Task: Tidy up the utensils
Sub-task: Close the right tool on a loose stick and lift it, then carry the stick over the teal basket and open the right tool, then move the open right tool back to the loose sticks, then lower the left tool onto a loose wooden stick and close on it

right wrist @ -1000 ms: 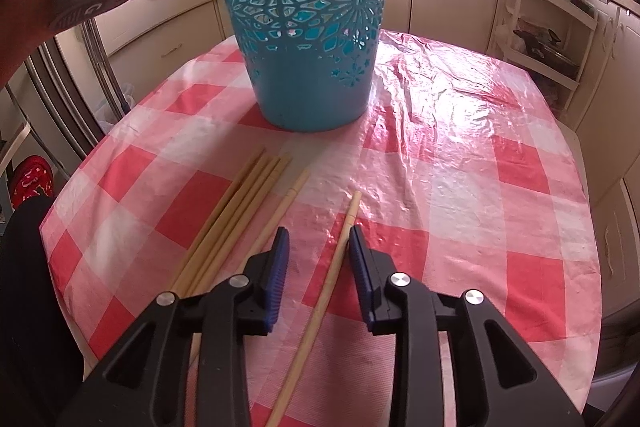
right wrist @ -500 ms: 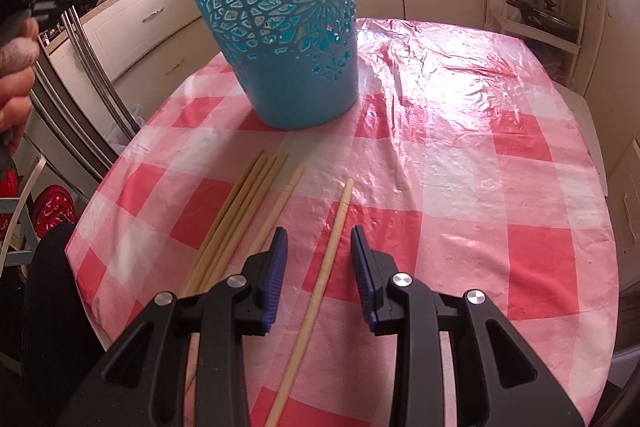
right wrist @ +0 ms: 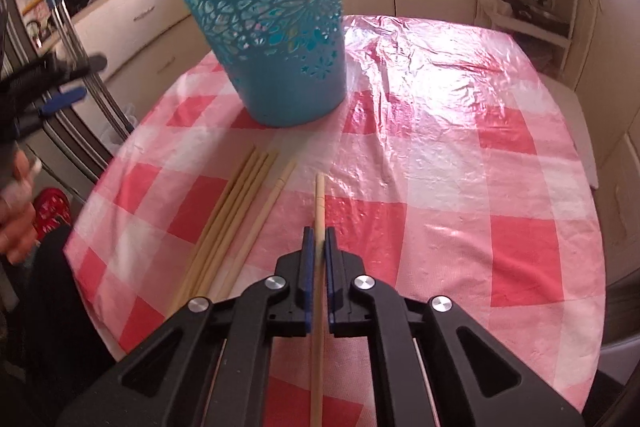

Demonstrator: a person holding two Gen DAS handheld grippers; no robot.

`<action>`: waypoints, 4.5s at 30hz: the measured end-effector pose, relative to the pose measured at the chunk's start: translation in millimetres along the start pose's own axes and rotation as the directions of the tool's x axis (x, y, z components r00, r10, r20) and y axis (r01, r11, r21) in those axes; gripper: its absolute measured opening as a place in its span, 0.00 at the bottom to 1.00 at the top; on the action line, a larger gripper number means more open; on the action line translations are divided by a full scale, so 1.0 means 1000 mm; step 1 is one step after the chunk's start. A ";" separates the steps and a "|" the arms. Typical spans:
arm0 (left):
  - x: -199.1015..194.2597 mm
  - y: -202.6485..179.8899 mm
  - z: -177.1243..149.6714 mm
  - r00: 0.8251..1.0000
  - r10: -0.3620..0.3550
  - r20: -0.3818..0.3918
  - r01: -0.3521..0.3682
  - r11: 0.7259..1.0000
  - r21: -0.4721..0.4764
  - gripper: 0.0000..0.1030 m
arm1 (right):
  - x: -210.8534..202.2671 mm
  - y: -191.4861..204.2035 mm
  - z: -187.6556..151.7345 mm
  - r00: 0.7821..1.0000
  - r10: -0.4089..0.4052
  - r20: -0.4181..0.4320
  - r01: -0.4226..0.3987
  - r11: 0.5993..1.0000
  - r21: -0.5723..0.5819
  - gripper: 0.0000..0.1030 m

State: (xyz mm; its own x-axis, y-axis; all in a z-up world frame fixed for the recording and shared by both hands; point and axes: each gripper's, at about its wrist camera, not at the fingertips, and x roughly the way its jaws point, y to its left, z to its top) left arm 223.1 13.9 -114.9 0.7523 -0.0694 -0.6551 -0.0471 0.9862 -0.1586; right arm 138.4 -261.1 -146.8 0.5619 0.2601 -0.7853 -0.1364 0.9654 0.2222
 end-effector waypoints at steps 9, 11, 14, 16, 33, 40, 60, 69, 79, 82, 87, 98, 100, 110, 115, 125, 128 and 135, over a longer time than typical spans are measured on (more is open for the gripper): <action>0.006 -0.006 -0.018 0.998 0.023 -0.060 -0.021 0.999 0.038 0.70 | -0.050 -0.025 0.012 0.949 0.269 0.163 -0.297 0.938 0.178 0.06; 0.007 -0.007 -0.019 0.997 0.025 -0.068 -0.022 0.999 0.043 0.71 | -0.061 -0.023 0.018 0.935 0.292 0.199 -0.327 0.929 0.175 0.06; 0.010 -0.010 -0.023 0.996 0.026 -0.084 -0.022 0.999 0.045 0.71 | -0.075 -0.019 0.030 0.919 0.311 0.243 -0.355 0.921 0.161 0.06; 0.012 -0.010 -0.024 0.995 0.027 -0.092 -0.023 0.999 0.047 0.71 | -0.082 -0.017 0.036 0.908 0.324 0.268 -0.371 0.916 0.151 0.05; 0.022 -0.006 -0.036 0.990 0.035 -0.137 -0.030 0.999 0.034 0.74 | -0.147 -0.014 0.120 0.808 0.400 0.432 -0.475 0.877 0.076 0.05; 0.026 0.002 -0.040 0.987 0.036 -0.156 -0.035 0.999 0.011 0.74 | -0.161 -0.010 0.160 0.790 0.375 0.485 -0.453 0.890 0.050 0.05; 0.020 0.010 -0.046 0.985 0.053 -0.162 -0.054 0.999 -0.003 0.76 | -0.047 0.026 0.169 0.926 0.082 0.369 -0.090 0.996 0.005 0.05; 0.013 0.005 -0.050 0.986 0.051 -0.156 -0.051 0.999 0.005 0.77 | -0.059 0.037 0.154 0.933 0.058 0.356 -0.059 0.998 -0.006 0.29; 0.004 0.006 -0.052 0.988 0.055 -0.144 -0.054 0.998 0.009 0.79 | -0.077 0.048 0.089 0.949 0.042 0.311 -0.032 0.999 -0.039 0.32; 0.001 0.006 -0.054 0.988 0.054 -0.144 -0.053 0.999 0.012 0.80 | -0.061 0.043 0.064 0.972 0.026 0.234 -0.024 1.000 -0.015 0.32; -0.004 0.006 -0.057 0.988 0.056 -0.142 -0.053 0.998 0.022 0.81 | -0.028 0.028 0.033 0.995 0.000 0.105 -0.006 0.998 0.054 0.32; -0.004 0.004 -0.063 0.986 0.068 -0.152 -0.062 0.997 0.042 0.82 | 0.002 0.036 0.013 1.000 -0.013 0.026 0.012 0.999 0.053 0.32; -0.003 0.003 -0.064 0.985 0.067 -0.157 -0.060 0.997 0.046 0.82 | 0.007 0.039 0.011 1.000 -0.015 0.020 0.014 0.999 0.045 0.32; 0.004 0.004 -0.072 0.980 0.074 -0.185 -0.065 0.996 0.053 0.83 | 0.021 0.045 0.001 0.998 -0.069 -0.013 0.069 0.997 -0.021 0.31; 0.006 -0.001 -0.072 0.979 0.070 -0.194 -0.059 0.996 0.063 0.83 | 0.023 0.046 0.003 0.996 -0.090 -0.013 0.089 0.995 -0.034 0.31; 0.013 -0.041 -0.079 0.970 0.011 -0.243 0.027 0.988 0.149 0.84 | 0.021 0.040 0.005 0.991 -0.121 -0.050 0.107 0.967 -0.230 0.13; 0.021 -0.059 -0.083 0.962 -0.007 -0.272 0.057 0.983 0.175 0.84 | 0.019 0.023 0.006 0.996 -0.083 -0.043 0.076 0.986 -0.147 0.13; 0.037 -0.086 -0.091 0.951 0.010 -0.309 0.064 0.972 0.227 0.84 | 0.018 0.014 0.006 1.000 -0.013 -0.013 0.012 0.998 -0.066 0.15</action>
State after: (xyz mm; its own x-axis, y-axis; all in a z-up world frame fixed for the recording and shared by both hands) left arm 195.4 -86.8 -192.9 0.5122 -0.1028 -0.8527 0.1518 0.9880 -0.0280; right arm 151.2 -243.2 -154.6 0.5531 0.2478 -0.7954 -0.1833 0.9675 0.1740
